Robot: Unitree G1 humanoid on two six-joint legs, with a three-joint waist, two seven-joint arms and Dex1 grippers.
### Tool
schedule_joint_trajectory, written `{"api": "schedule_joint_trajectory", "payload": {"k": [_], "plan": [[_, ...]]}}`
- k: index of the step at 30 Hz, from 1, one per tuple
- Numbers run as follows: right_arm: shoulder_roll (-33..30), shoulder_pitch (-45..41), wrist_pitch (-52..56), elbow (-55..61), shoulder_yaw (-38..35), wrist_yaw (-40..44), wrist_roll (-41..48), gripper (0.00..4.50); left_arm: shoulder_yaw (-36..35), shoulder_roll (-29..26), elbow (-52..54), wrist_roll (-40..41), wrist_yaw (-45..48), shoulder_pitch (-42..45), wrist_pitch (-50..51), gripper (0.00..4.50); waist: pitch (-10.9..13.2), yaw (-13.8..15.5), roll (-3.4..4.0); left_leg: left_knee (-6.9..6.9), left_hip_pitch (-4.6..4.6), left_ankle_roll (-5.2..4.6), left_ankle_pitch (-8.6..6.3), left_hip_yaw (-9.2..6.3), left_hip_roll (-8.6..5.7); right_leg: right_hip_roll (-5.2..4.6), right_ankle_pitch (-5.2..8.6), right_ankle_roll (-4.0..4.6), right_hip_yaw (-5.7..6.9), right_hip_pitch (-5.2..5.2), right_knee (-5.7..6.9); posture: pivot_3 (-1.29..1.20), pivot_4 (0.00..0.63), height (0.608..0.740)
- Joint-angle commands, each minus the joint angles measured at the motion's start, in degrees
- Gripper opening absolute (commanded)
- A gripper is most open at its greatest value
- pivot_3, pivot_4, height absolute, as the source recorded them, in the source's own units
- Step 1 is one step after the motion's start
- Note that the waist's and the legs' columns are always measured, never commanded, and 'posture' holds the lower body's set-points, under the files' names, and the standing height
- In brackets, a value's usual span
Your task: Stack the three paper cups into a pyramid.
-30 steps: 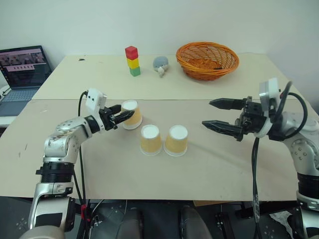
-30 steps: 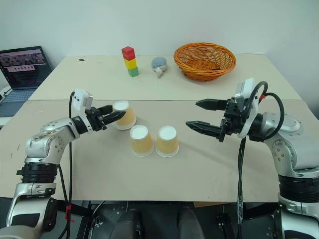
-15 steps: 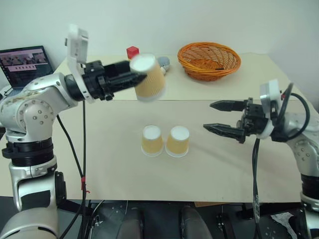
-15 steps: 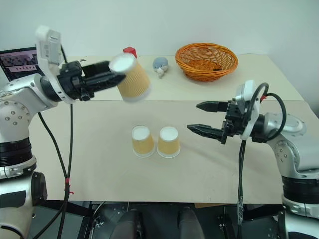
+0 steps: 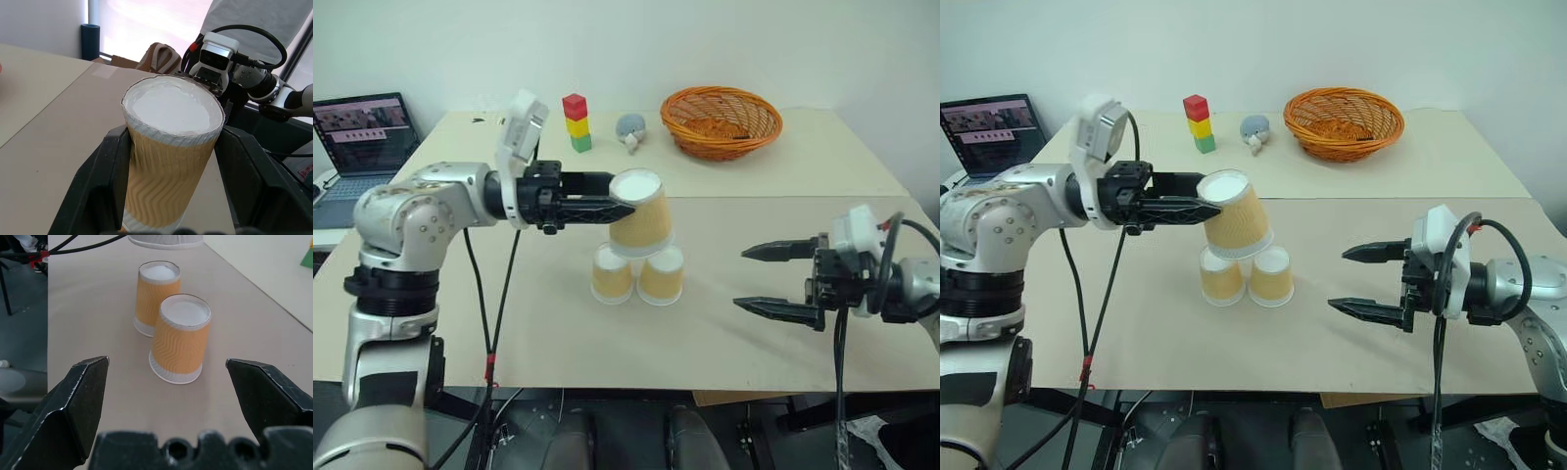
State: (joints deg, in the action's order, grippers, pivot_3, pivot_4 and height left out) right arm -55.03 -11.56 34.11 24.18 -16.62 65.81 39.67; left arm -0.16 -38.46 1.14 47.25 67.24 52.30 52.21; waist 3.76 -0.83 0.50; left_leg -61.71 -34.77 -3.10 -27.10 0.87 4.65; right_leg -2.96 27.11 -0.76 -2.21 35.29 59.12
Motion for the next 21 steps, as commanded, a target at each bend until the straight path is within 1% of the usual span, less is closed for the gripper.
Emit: {"api": "schedule_joint_trajectory", "payload": {"k": [1, 5, 9, 21], "plan": [[-0.5, -0.3, 0.4, 2.2, -2.2, -1.3, 1.9, 4.50, 0.7, 0.6, -1.7, -1.7, 2.1, 2.1, -2.6, 2.69, 0.0, 0.0, 0.01, 0.01, 0.01, -0.01, 0.00, -0.01, 0.00, 0.03, 0.00, 0.00, -0.02, -0.01, 0.00, 0.00, 0.150, 0.629], [-0.4, 0.2, 0.9, 2.4, -2.5, -2.4, 2.3, 4.50, 1.7, 1.3, -3.6, -4.0, 2.8, 2.1, -4.0, 2.69, 0.0, 0.0, 0.01, -0.01, -0.02, -0.01, 0.01, -0.06, 0.06, 0.08, 0.03, -0.01, -0.02, 0.00, 0.02, 0.00, 0.150, 0.629], [-0.1, 0.7, 1.1, 3.1, -2.6, -3.6, 3.3, 4.50, 2.6, -0.1, -4.1, -6.6, 4.9, 0.5, -5.4, 2.69, 0.0, 0.0, 0.01, -0.03, -0.08, -0.01, 0.01, -0.08, 0.03, 0.02, 0.07, -0.09, -0.03, 0.00, 0.02, 0.00, 0.150, 0.629], [-0.3, -0.2, 0.9, 2.4, -1.7, -4.7, 3.6, 4.50, 2.4, -0.2, -4.2, -7.3, 6.1, -0.1, -5.0, 2.69, 0.0, 0.1, 0.00, -0.02, -0.08, -0.04, -0.01, -0.10, -0.07, -0.14, 0.10, -0.15, 0.01, -0.05, -0.02, 0.00, 0.150, 0.629]]}}
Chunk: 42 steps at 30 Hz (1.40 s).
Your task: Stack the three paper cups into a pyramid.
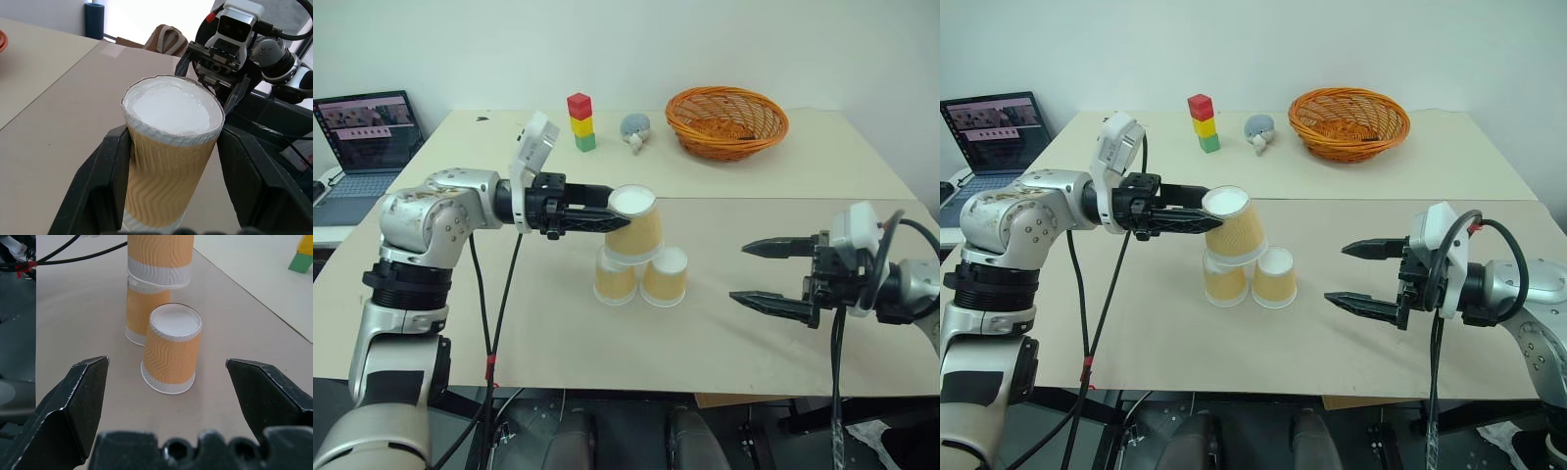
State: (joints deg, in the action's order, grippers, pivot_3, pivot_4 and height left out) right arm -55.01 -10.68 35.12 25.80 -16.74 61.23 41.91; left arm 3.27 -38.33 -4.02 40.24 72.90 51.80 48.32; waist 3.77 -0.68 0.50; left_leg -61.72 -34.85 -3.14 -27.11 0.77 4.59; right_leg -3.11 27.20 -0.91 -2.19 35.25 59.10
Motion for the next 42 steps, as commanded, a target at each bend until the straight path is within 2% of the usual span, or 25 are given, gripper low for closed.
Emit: {"api": "schedule_joint_trajectory", "payload": {"k": [1, 10, 13, 15, 16, 19, 23, 26, 31, 34, 37, 39, 42], "plan": [[-0.3, -1.1, -0.1, 0.8, -1.6, -0.1, 1.4, 4.50, -1.0, -0.2, 1.0, -0.3, 0.4, 0.3, -1.1, 2.69, 0.0, 0.0, 0.00, 0.00, 0.00, 0.00, 0.00, 0.00, 0.00, 0.00, 0.00, 0.00, 0.00, 0.00, 0.00, 0.00, 0.150, 0.629], [-0.3, -1.1, -0.3, 0.5, -1.7, -0.2, 1.3, 4.50, -0.1, 1.4, 1.0, -1.1, 0.3, 0.0, -1.2, 2.69, 0.0, 0.0, 0.00, 0.00, -0.03, 0.01, 0.01, -0.03, 0.00, -0.03, 0.01, -0.01, -0.01, 0.00, 0.00, 0.00, 0.150, 0.629], [-0.4, -1.1, -0.2, 0.3, -1.9, -0.2, 1.3, 4.50, 0.1, 2.2, 1.8, -0.9, 0.2, -0.2, -0.8, 3.54, 0.0, 0.0, 0.00, 0.00, -0.04, 0.00, 0.00, -0.03, -0.06, -0.08, 0.01, -0.02, -0.01, 0.00, 0.00, 0.00, 0.150, 0.629], [-0.4, -1.1, -0.2, 0.4, -2.0, -0.3, 1.4, 4.50, 0.0, 2.5, 2.2, -0.6, 0.3, -0.4, -0.4, 4.33, 0.0, 0.0, 0.00, 0.00, -0.04, 0.00, 0.00, -0.03, -0.07, -0.09, 0.01, -0.02, -0.01, 0.00, 0.00, 0.00, 0.150, 0.629], [-0.4, -1.1, -0.2, 0.4, -2.0, -0.3, 1.4, 4.50, 0.0, 2.6, 2.3, -0.5, 0.3, -0.4, -0.2, 4.46, 0.0, 0.0, 0.00, 0.00, -0.03, 0.00, 0.00, -0.03, -0.07, -0.09, 0.01, -0.02, -0.01, 0.00, 0.00, 0.00, 0.150, 0.629], [-0.3, -1.0, -0.2, 0.3, -2.4, -0.5, 1.6, 4.50, 0.3, 3.2, 1.7, -1.3, -0.3, -0.4, -0.3, 4.46, 0.0, 0.0, 0.00, 0.01, -0.02, 0.00, 0.00, -0.05, -0.07, -0.07, 0.01, -0.02, -0.01, 0.00, 0.02, 0.00, 0.150, 0.629], [-0.2, -0.8, -0.2, 0.4, -2.5, -0.6, 1.7, 4.50, 0.8, 4.1, 1.4, -6.4, -3.4, -0.5, -6.8, 4.46, 0.0, 0.0, 0.00, 0.02, -0.02, 0.00, 0.00, -0.07, -0.09, -0.07, 0.01, -0.02, 0.00, -0.01, 0.02, 0.00, 0.150, 0.629], [-0.1, -0.7, -0.2, 0.1, -2.4, -0.4, 1.7, 4.50, -6.5, 6.4, -0.8, 1.3, -6.7, 4.0, 0.0, 4.46, 0.0, 0.0, -0.01, 0.01, -0.04, 0.00, 0.00, -0.08, -0.10, -0.12, 0.01, -0.02, -0.02, -0.01, 0.02, 0.00, 0.150, 0.629], [-0.1, -1.2, -0.3, -0.3, -1.8, -0.2, 2.0, 4.50, -19.1, 9.1, -0.8, 13.2, -16.6, 10.6, 5.9, 4.46, 0.1, 0.0, -0.10, 0.00, -0.13, -0.01, 0.00, -0.16, -0.10, -0.17, 0.01, -0.04, 0.11, 0.00, 0.01, 0.00, 0.150, 0.629], [0.0, -2.3, -0.3, -1.2, -1.4, 0.0, 2.5, 4.50, -23.5, 8.4, 0.2, 18.0, -21.4, 11.7, 9.3, 4.46, 0.1, -0.1, -0.09, 0.00, 0.00, 0.00, 0.01, -0.19, -0.12, -0.27, 0.02, -0.06, -0.02, -0.08, 0.08, 0.00, 0.150, 0.629], [0.0, -3.1, -0.6, -2.0, -0.8, 0.3, 2.1, 4.50, -26.0, 6.7, 0.8, 18.6, -26.1, 11.4, 9.8, 4.46, 0.1, -0.2, -0.10, -0.01, 0.09, 0.01, 0.02, -0.24, -0.18, -0.30, 0.02, -0.07, -0.11, -0.08, 0.19, 0.00, 0.150, 0.629], [0.3, -3.7, -0.8, -2.4, -0.2, 0.4, 2.0, 4.50, -27.4, 4.6, 1.4, 18.6, -27.3, 9.5, 9.9, 4.46, 0.1, -0.1, -0.10, 0.01, 0.08, 0.01, 0.01, -0.32, -0.20, -0.27, 0.02, -0.07, -0.06, -0.08, 0.15, 0.00, 0.150, 0.629], [0.9, -3.7, -1.5, -2.7, 0.9, 0.4, 1.0, 4.50, -29.2, 1.0, 4.5, 15.4, -30.1, 1.3, 7.6, 4.46, 0.0, -0.3, -0.06, 0.05, 0.22, 0.01, 0.02, -0.35, -0.25, -0.29, 0.03, -0.07, -0.17, -0.09, 0.22, 0.00, 0.150, 0.629]]}}
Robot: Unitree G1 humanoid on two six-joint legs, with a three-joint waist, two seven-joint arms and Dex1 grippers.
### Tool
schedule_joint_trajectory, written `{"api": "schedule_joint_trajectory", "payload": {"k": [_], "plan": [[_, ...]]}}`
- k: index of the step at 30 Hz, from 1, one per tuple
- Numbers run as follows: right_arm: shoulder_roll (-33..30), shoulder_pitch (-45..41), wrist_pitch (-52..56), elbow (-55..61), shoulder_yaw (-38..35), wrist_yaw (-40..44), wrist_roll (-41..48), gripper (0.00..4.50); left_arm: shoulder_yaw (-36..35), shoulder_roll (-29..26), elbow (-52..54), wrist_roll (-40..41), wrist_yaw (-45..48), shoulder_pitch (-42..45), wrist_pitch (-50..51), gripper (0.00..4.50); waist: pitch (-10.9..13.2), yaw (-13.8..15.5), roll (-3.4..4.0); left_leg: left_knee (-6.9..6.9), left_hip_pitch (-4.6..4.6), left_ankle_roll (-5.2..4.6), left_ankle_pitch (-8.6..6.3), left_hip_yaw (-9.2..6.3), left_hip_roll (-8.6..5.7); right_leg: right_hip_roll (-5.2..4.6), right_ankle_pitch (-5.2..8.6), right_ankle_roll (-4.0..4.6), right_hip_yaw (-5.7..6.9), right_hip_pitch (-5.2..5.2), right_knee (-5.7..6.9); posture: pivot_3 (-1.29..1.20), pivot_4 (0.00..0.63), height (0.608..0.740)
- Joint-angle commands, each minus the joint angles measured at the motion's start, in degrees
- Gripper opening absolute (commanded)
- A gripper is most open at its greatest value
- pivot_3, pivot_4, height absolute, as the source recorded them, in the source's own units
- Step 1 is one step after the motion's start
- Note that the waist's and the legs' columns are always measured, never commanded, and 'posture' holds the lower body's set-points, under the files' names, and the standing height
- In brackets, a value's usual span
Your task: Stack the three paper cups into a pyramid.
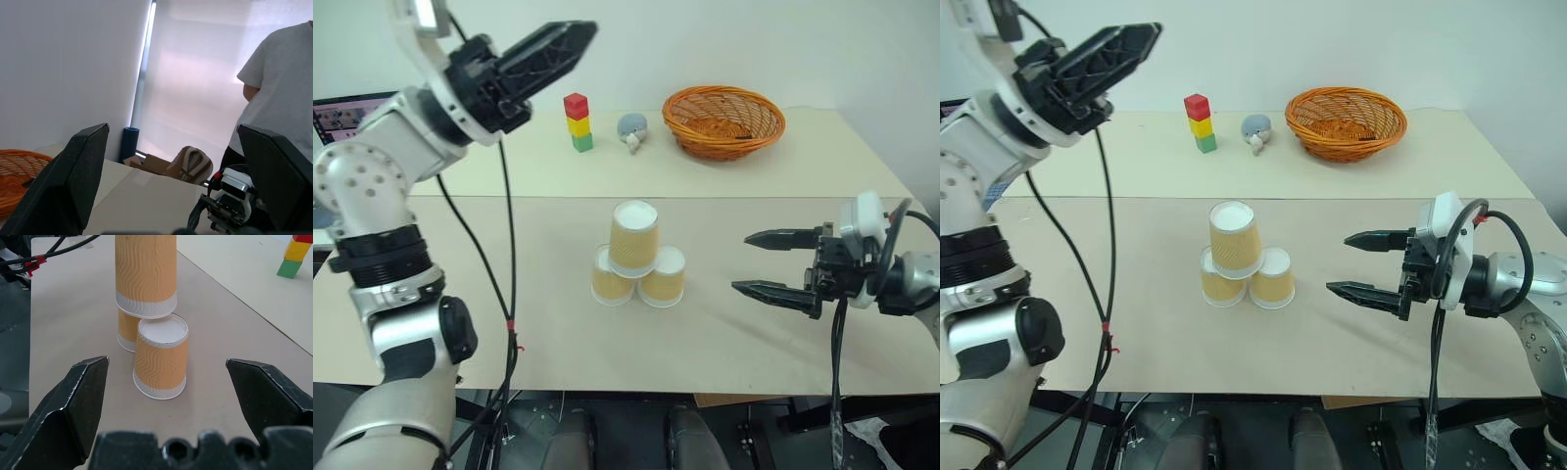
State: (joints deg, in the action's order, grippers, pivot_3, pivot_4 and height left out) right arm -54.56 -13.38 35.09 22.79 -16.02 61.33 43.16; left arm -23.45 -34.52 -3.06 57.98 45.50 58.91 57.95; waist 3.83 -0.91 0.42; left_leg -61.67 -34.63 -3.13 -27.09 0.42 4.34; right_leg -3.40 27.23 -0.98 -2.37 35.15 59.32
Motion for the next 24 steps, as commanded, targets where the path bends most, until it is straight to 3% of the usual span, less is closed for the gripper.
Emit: {"api": "schedule_joint_trajectory", "payload": {"k": [1, 9, 12, 16, 20, 24], "plan": [[0.5, -0.8, -1.6, 0.2, 0.3, 0.2, -0.6, 4.50, -2.6, -3.3, 4.8, -3.7, -4.0, -8.4, -3.2, 4.46, 0.0, -0.1, 0.02, 0.02, 0.05, 0.00, 0.00, -0.01, 0.00, 0.00, 0.00, 0.00, -0.02, -0.02, 0.02, 0.00, 0.150, 0.629], [1.6, 0.0, -6.0, -5.8, -3.6, -5.4, -7.0, 4.50, -6.1, -1.4, 10.3, -7.1, -14.3, -21.6, -8.1, 4.46, 0.0, 0.8, -0.06, 0.03, -0.17, 0.10, 0.05, -0.13, 0.00, -0.10, -0.01, -0.01, 0.13, -0.03, -0.09, 0.00, 0.150, 0.629], [5.8, 1.2, -10.0, -9.5, -3.8, -14.1, -13.7, 4.50, -7.2, 2.3, 11.4, -7.8, -20.3, -25.3, -9.7, 4.46, 0.0, 1.2, -0.04, 0.00, -0.31, 0.19, 0.10, -0.13, -0.03, -0.14, -0.02, -0.03, 0.11, 0.00, -0.01, 0.00, 0.150, 0.629], [10.3, 4.3, -9.6, -8.3, -5.1, -19.4, -14.6, 4.50, -5.0, 4.9, 12.6, -11.6, -21.7, -32.0, -13.6, 4.46, -0.1, 1.2, 0.02, -0.13, -0.38, 0.19, 0.10, -0.15, -0.15, -0.44, -0.05, -0.08, -0.03, 0.13, 0.66, 0.00, 0.150, 0.629], [14.5, 7.8, -10.5, -6.3, -6.1, -24.4, -16.0, 4.50, -0.9, 6.7, 10.7, -20.0, -22.8, -38.2, -21.0, 4.46, -0.1, 1.1, 0.06, -0.04, -0.54, 0.20, 0.11, -0.26, -0.38, -0.83, -0.05, -0.08, 0.08, 0.32, 0.79, 0.00, 0.150, 0.629], [18.0, 9.6, -10.0, -4.8, -6.0, -30.1, -17.9, 4.50, -1.3, 10.3, 7.2, -22.8, -25.8, -40.2, -25.7, 4.46, -0.1, 1.2, 0.06, -0.05, -0.68, 0.20, 0.10, -0.29, -0.49, -0.86, -0.04, -0.09, 0.18, 0.34, 0.69, 0.00, 0.150, 0.629]]}}
